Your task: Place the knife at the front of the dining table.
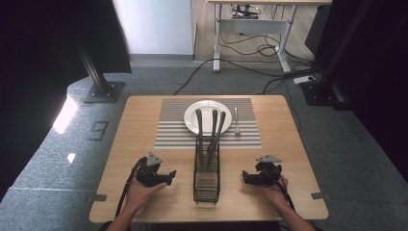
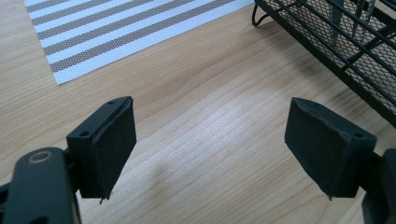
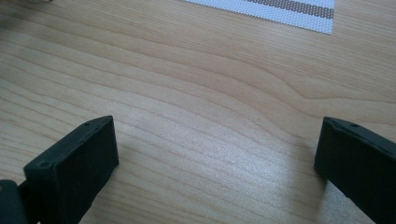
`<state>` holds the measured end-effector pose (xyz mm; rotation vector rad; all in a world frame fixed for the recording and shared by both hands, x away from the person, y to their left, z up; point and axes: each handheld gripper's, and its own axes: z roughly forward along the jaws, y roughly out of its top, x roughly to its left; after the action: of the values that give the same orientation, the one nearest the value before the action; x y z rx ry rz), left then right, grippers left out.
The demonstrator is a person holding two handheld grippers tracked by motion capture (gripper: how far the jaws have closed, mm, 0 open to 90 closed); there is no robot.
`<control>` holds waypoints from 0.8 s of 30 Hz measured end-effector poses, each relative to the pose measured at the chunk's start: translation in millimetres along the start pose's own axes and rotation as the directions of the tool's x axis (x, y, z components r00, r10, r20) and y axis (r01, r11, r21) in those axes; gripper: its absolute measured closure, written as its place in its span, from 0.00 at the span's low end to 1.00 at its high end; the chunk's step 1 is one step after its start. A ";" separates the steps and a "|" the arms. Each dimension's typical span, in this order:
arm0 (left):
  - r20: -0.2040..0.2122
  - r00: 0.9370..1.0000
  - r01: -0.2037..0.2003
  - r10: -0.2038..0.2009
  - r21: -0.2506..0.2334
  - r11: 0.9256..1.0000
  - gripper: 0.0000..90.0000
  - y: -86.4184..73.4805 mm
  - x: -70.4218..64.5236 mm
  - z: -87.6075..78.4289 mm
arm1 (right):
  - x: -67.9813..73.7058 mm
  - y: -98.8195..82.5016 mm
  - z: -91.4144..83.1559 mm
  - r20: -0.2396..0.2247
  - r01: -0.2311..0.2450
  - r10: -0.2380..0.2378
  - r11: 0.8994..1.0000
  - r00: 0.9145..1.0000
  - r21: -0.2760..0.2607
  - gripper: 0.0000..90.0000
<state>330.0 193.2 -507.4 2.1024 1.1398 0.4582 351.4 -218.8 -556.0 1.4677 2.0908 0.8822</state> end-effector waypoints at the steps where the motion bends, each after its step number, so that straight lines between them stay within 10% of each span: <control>1: 0.002 1.000 0.000 0.000 0.000 1.000 0.18 0.1 0.0 0.1 | 0.0 0.0 0.0 0.000 0.000 0.000 1.000 1.000 0.000 0.00; 24: 0.041 0.999 -0.011 0.015 -0.098 0.995 0.24 25.8 -10.4 -14.5 | -0.3 0.4 0.5 -0.005 0.005 -0.005 1.000 1.000 -0.002 0.00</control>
<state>330.9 180.7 -478.7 2.0264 1.0589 0.4654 352.1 -218.8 -556.0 1.4599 2.0961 0.8862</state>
